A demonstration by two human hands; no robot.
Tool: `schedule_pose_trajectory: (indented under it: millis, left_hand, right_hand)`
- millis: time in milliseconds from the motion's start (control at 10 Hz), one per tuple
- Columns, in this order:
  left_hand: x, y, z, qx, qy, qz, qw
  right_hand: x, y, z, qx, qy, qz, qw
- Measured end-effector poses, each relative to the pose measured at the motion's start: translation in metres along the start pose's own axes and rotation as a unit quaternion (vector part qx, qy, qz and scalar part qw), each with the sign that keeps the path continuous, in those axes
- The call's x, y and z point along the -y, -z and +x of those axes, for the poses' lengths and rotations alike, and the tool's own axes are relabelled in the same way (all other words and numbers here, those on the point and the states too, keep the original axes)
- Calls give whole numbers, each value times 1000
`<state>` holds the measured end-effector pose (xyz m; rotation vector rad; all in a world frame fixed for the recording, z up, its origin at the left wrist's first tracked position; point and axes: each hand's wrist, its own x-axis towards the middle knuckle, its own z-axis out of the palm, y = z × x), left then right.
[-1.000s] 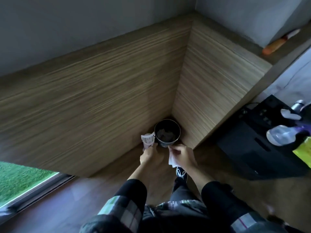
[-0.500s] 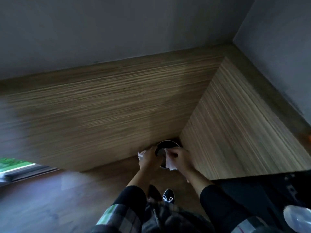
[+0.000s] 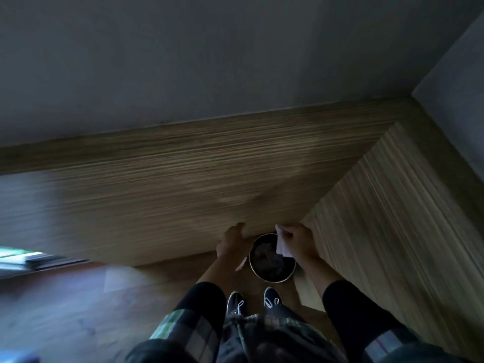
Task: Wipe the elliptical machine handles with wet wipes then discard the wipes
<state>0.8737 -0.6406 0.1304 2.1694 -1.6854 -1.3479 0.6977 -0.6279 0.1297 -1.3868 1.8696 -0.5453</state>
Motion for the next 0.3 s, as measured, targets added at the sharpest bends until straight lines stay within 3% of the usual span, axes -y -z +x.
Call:
schedule_pose_trajectory:
  millis: [300]
  left_hand:
    - [-8,6,21,-28,31,-18,999]
  right_hand:
    - [-12,7,41,58,1,-66,996]
